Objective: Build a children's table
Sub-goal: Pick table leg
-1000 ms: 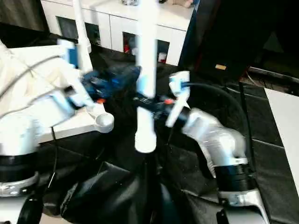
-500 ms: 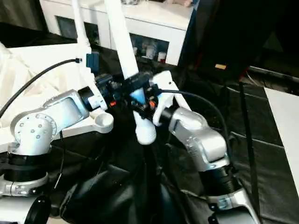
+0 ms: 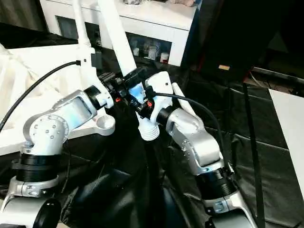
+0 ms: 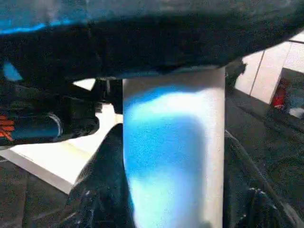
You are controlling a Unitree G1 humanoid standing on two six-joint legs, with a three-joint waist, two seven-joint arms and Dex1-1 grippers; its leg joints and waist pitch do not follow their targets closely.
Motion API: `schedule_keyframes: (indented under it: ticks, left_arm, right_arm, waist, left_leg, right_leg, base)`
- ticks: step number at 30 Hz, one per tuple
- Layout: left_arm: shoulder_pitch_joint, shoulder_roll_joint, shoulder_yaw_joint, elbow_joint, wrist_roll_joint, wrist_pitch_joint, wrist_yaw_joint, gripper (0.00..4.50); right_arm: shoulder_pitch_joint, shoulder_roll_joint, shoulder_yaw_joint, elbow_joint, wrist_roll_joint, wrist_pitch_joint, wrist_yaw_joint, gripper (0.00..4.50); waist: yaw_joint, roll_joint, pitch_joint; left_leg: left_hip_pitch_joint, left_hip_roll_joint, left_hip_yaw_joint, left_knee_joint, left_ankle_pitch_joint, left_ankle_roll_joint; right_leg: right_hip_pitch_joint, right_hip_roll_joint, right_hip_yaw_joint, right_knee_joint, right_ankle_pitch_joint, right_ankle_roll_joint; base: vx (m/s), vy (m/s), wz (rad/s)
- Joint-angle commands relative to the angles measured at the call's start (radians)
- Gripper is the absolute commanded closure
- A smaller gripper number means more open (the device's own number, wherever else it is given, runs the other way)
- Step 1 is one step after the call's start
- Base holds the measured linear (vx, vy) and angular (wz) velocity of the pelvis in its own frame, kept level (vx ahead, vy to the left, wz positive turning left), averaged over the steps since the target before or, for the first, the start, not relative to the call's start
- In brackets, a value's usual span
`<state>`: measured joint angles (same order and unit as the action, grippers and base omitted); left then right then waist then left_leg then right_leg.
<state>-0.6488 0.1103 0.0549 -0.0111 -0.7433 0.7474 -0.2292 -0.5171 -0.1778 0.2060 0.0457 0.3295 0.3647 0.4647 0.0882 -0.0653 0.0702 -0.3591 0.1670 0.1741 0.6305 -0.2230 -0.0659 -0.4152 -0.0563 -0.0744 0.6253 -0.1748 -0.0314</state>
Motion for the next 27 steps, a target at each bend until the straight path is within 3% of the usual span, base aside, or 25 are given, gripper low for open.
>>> schedule_keyframes:
  ticks: [1, 10, 18, 21, 26, 27]
  left_arm:
    - [-0.024, 0.008, 0.037, 0.026, 0.052, -0.039, 0.055, 1.49]
    - [-0.023, -0.005, 0.041, 0.021, 0.055, -0.045, 0.048, 2.24]
    - [-0.030, -0.007, 0.058, 0.026, 0.034, -0.042, 0.037, 2.60]
    - [-0.035, 0.009, 0.067, 0.025, 0.015, -0.018, 0.010, 2.63]
    - [-0.042, 0.039, 0.079, 0.025, -0.022, 0.031, -0.043, 2.68]
    - [-0.047, 0.060, 0.088, 0.026, -0.059, 0.072, -0.075, 2.68]
  right_arm:
    - [-0.011, -0.003, 0.000, -0.029, -0.004, -0.042, 0.014, 2.72]
    - [-0.015, 0.011, -0.009, -0.015, -0.029, -0.054, 0.021, 2.72]
    - [-0.020, 0.016, -0.016, -0.005, -0.046, -0.061, 0.015, 2.72]
    - [-0.019, 0.022, -0.042, -0.023, 0.009, -0.034, 0.054, 2.02]
    - [-0.022, 0.009, -0.085, -0.050, 0.099, 0.050, 0.115, 1.60]
    - [-0.022, -0.022, -0.102, -0.061, 0.147, 0.111, 0.167, 1.50]
  waist:
    - [-0.002, 0.018, -0.070]
    - [-0.002, 0.018, -0.071]
    - [-0.002, 0.019, -0.071]
    - [-0.003, 0.021, -0.071]
    - [-0.004, 0.020, -0.071]
    - [-0.003, 0.021, -0.071]
  left_leg:
    - [0.003, 0.060, -0.027, -0.088, -0.128, -0.030]
    - [0.002, 0.059, -0.026, -0.086, -0.111, -0.025]
    - [0.003, 0.059, -0.026, -0.087, -0.121, -0.026]
    - [0.003, 0.059, -0.026, -0.087, -0.130, -0.022]
    - [0.006, 0.058, -0.027, -0.086, -0.118, -0.011]
    - [0.006, 0.059, -0.026, -0.086, -0.108, -0.010]
  right_leg:
    - [0.064, -0.089, 0.064, -0.078, -0.237, -0.121]
    - [0.064, -0.089, 0.064, -0.074, -0.208, -0.129]
    - [0.064, -0.089, 0.064, -0.076, -0.222, -0.129]
    - [0.064, -0.088, 0.064, -0.075, -0.220, -0.130]
    - [0.064, -0.088, 0.064, -0.075, -0.223, -0.129]
    - [0.064, -0.086, 0.064, -0.072, -0.205, -0.140]
  base:
    - [0.000, 0.000, 0.00]
    - [0.000, 0.000, 0.00]
    - [0.000, 0.000, 0.00]
    - [0.000, 0.000, 0.00]
    - [0.000, 0.000, 0.00]
    - [0.000, 0.000, 0.00]
